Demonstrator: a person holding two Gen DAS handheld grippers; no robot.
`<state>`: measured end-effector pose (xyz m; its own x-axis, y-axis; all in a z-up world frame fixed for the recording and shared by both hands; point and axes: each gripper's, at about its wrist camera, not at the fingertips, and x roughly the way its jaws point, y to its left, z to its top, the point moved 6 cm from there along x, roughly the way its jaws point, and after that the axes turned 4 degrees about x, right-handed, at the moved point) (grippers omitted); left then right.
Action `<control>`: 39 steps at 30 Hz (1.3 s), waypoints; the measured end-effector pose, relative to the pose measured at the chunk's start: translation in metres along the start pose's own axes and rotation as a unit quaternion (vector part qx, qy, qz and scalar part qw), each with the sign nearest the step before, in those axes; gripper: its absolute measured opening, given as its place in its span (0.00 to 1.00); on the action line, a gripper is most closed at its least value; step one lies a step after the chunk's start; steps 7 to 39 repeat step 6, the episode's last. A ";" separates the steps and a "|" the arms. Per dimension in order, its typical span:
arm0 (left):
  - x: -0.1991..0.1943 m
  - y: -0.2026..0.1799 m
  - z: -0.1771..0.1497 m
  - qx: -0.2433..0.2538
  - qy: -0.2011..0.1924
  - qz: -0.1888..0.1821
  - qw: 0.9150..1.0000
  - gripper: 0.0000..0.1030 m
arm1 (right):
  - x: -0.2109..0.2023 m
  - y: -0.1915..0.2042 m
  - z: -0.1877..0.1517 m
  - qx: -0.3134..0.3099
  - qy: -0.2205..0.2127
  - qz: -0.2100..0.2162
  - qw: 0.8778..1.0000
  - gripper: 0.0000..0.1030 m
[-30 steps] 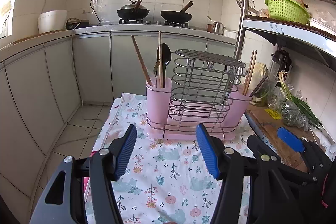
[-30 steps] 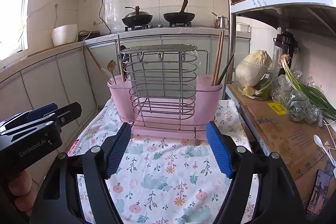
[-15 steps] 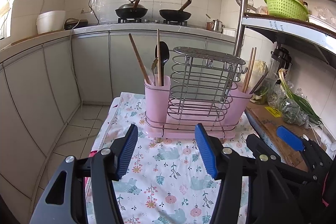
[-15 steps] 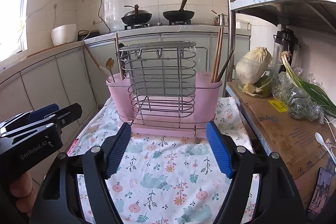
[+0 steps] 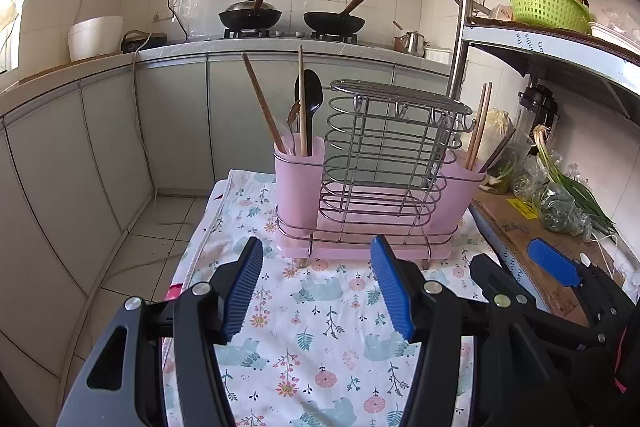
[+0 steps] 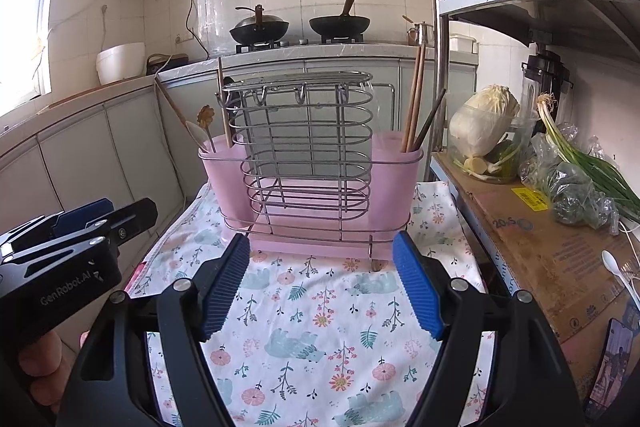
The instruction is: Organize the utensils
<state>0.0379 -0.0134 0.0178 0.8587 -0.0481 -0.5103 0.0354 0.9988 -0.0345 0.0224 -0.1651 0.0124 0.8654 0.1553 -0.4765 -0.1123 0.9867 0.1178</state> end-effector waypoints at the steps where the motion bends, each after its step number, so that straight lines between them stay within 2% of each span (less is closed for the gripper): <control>1: 0.001 0.000 0.000 0.000 0.001 -0.001 1.000 0.55 | 0.001 0.000 0.000 0.000 0.001 0.000 1.000 0.72; 39: 0.006 0.000 -0.001 0.000 0.006 -0.003 1.000 0.55 | 0.004 -0.002 -0.002 0.000 0.005 0.000 1.000 0.72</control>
